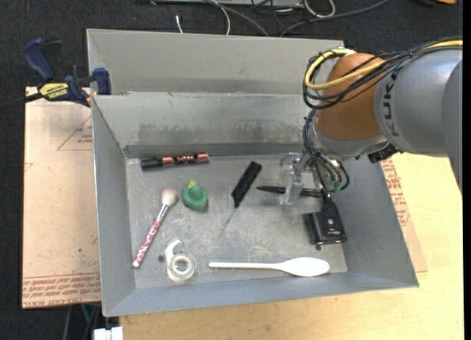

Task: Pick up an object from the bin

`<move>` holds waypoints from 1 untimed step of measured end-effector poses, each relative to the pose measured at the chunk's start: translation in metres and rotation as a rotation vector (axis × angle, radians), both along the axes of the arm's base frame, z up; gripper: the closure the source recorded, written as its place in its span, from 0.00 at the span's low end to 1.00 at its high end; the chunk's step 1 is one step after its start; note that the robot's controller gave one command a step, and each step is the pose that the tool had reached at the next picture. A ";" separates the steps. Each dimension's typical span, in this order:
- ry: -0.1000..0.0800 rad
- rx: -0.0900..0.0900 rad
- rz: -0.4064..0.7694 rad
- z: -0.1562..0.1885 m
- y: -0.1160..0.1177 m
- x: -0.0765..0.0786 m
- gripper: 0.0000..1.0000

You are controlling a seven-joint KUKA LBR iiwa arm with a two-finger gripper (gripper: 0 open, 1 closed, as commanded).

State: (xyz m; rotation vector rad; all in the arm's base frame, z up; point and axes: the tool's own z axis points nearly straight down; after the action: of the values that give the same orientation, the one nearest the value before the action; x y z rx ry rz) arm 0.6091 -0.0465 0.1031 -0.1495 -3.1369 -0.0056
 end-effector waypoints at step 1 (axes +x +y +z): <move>-0.009 -0.001 0.001 0.037 0.000 0.003 1.00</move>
Offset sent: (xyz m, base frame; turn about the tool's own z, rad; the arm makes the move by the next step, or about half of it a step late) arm 0.0020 -0.0001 0.0507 -0.0005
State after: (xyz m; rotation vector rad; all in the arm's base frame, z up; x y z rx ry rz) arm 0.6117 -0.0468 0.1399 -0.1489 -3.1462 -0.0048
